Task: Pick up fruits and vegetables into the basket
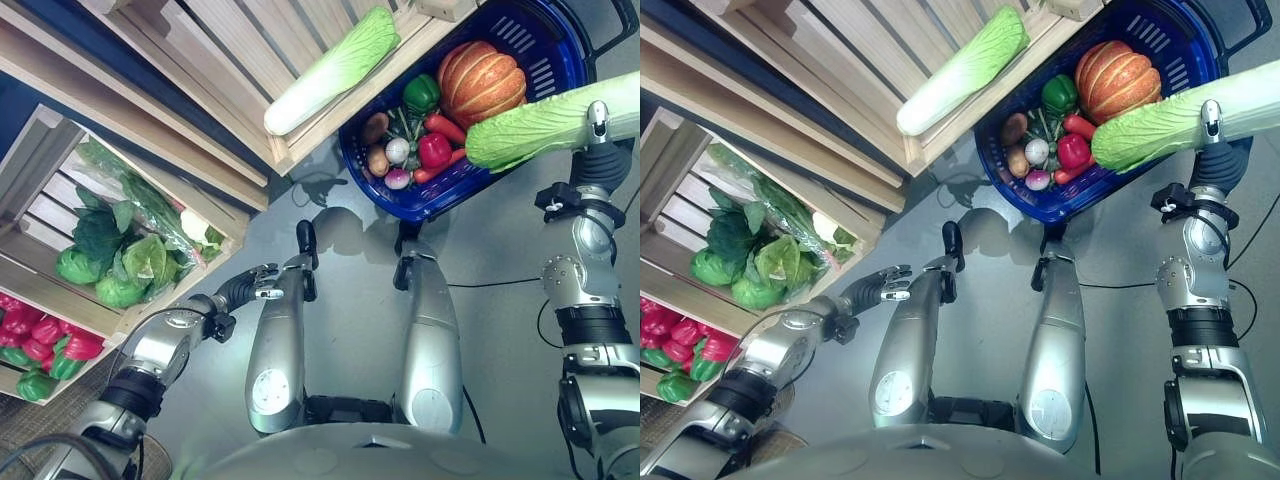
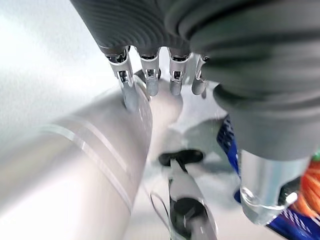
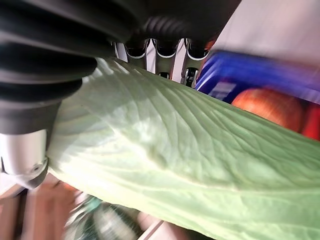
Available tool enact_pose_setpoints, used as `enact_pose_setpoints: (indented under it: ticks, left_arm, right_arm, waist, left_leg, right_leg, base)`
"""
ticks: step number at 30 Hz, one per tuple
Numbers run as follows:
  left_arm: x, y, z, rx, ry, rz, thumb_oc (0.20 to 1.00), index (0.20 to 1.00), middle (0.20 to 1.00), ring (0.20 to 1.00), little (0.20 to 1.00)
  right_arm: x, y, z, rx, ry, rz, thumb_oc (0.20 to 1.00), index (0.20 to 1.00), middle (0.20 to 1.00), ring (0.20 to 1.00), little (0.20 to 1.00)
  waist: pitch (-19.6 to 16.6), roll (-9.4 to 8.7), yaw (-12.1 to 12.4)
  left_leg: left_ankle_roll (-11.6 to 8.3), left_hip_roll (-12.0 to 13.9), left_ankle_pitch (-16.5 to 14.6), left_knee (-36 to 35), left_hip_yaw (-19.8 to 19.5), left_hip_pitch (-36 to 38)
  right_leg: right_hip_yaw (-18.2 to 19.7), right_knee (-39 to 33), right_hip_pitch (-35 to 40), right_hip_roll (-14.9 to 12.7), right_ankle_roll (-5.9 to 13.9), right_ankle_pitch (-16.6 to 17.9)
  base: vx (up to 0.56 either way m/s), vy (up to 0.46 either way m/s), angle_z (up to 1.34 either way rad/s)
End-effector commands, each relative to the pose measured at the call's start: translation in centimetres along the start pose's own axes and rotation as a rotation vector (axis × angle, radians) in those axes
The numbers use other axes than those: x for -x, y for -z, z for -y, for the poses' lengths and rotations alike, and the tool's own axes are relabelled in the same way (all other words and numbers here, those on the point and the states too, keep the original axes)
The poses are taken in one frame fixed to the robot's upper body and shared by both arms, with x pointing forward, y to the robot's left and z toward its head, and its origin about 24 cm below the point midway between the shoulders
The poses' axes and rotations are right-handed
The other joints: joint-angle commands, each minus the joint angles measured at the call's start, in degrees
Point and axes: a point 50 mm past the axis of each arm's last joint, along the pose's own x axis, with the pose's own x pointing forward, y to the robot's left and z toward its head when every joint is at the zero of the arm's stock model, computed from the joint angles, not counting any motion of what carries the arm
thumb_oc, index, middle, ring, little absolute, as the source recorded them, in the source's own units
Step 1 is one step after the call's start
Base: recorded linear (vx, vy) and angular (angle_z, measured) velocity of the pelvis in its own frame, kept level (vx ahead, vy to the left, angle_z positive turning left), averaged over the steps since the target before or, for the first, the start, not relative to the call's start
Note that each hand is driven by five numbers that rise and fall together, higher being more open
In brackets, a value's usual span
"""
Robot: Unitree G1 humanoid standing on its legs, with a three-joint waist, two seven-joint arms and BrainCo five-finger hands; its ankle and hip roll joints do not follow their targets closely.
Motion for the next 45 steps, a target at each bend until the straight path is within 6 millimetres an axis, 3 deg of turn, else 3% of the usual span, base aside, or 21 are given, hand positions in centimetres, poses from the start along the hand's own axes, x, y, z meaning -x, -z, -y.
enact_pose_setpoints:
  ticks: [1,7,14,17,25,26,27,32,38,42,45]
  left_arm:
    - [0.1,5.3,4.5,-0.001,0.105,-0.118,1.0,1.0,1.0,1.0,1.0]
    - [-0.5,4.4,5.5,-0.092,0.109,-0.031,1.0,1.0,1.0,1.0,1.0]
    - [-0.7,4.1,6.9,-0.118,0.139,0.015,1.0,1.0,1.0,1.0,1.0]
    - [-0.8,3.8,7.1,-0.133,0.146,0.038,1.0,1.0,1.0,1.0,1.0]
    - [-1.1,3.6,7.1,-0.169,0.115,0.075,1.0,1.0,1.0,1.0,1.0]
    - [-1.3,3.3,6.9,-0.187,0.081,0.098,1.0,1.0,1.0,1.0,1.0]
    - [-1.4,2.9,6.8,-0.205,0.046,0.13,1.0,1.0,1.0,1.0,1.0]
    - [-1.8,0.4,5.9,-0.198,-0.077,0.253,1.0,1.0,1.0,1.0,1.0]
    - [-0.8,-4.3,4.6,-0.136,-0.187,0.483,1.0,1.0,1.0,1.0,1.0]
    - [0.4,-6.1,4.1,-0.086,-0.188,0.603,1.0,1.0,1.0,1.0,1.0]
    - [2.0,-8.0,3.6,-0.057,-0.192,0.737,1.0,1.0,1.0,1.0,1.0]
  right_arm:
    - [-2.3,-3.2,-0.1,0.094,0.013,0.057,0.2,0.2,0.2,0.2,0.2]
    - [-5.0,-3.7,-1.2,0.203,0.049,-0.048,0.2,0.2,0.2,0.2,0.2]
    - [-6.3,-4.0,-2.5,0.197,-0.042,-0.112,0.2,0.2,0.2,0.2,0.2]
    - [-6.3,-3.5,-2.8,0.188,-0.076,-0.147,0.2,0.2,0.2,0.2,0.2]
    - [-5.4,0.4,-2.0,-0.044,-0.079,-0.401,0.2,0.2,0.2,0.2,0.2]
    - [-4.9,1.7,-1.7,-0.067,-0.039,-0.47,0.639,0.639,0.639,0.639,0.639]
    - [-4.7,2.3,-1.5,-0.072,-0.006,-0.505,1.0,1.0,1.0,1.0,1.0]
    - [-3.8,3.7,-1.0,-0.054,0.075,-0.513,1.0,1.0,1.0,1.0,1.0]
    - [-2.4,4.0,-1.6,0.108,0.099,-0.341,1.0,1.0,1.0,1.0,1.0]
    - [0.5,5.2,-1.3,0.137,0.06,-0.239,1.0,1.0,1.0,1.0,1.0]
    - [5.1,6.8,-1.1,0.159,-0.012,-0.155,1.0,1.0,1.0,1.0,1.0]
  waist:
    - [-2.3,3.99,0.7]
    - [-2.3,6.71,3.7]
    - [-2.3,9.01,5.7]
    - [-2.3,9.26,6.1]
    - [-2.3,8.88,6.9]
    - [-2.3,8.67,7.1]
    - [-2.3,8.51,7.1]
    - [-2.3,7.5,6.8]
    - [-2.3,5.75,5.0]
    - [-2.3,4.13,2.7]
    - [-2.3,2.2,-0.5]
  left_leg:
    - [4.03,-2.5,-1.1,0.7,2.8,-5.6]
    - [4.39,-3.0,-0.7,1.9,1.9,-10.2]
    - [4.82,-3.7,-0.9,4.1,0.4,-14.9]
    - [5.12,-3.9,-1.1,5.0,-0.1,-16.6]
    - [5.78,-4.1,-1.6,7.0,-1.3,-19.9]
    - [5.87,-4.2,-1.7,7.0,-1.4,-19.9]
    - [5.91,-4.0,-1.6,7.0,-1.4,-19.9]
    - [5.8,-3.8,-1.6,6.0,-1.5,-17.8]
    - [5.19,-3.7,-0.6,1.8,-0.5,-11.5]
    - [4.76,-3.6,-0.3,-0.6,0.4,-7.3]
    - [4.6,-3.3,-0.1,-2.9,1.3,-2.9]
  right_leg:
    - [-2.9,6.1,-1.2,0.9,2.59,-8.4]
    - [-3.2,10.9,-7.1,-0.4,1.84,-10.0]
    - [-2.2,15.7,-12.8,-1.5,1.07,-11.8]
    - [-2.0,16.9,-14.6,-1.7,0.9,-12.0]
    - [-1.5,19.2,-17.6,-1.6,0.83,-12.4]
    - [-1.6,18.9,-17.4,-1.3,0.9,-12.2]
    - [-1.6,18.7,-17.3,-1.2,0.88,-12.1]
    - [-2.1,17.2,-14.8,-0.5,1.15,-11.5]
    - [-3.0,11.2,-8.4,0.7,1.66,-9.4]
    - [-2.8,7.6,-4.2,1.8,1.96,-8.0]
    - [-1.8,4.3,0.2,3.3,2.46,-7.1]
  base:
    - [0.0,-0.072,0.1]
    - [0.0,-0.041,0.13]
    - [0.02,0.006,0.17]
    - [0.02,-0.003,0.11]
    - [0.01,-0.027,0.06]
    - [-0.01,-0.065,0.06]
    - [-0.01,-0.065,0.04]
    - [-0.01,-0.038,0.0]
    - [-0.03,-0.002,-0.05]
    - [-0.01,0.042,-0.06]
    - [0.01,0.086,-0.1]
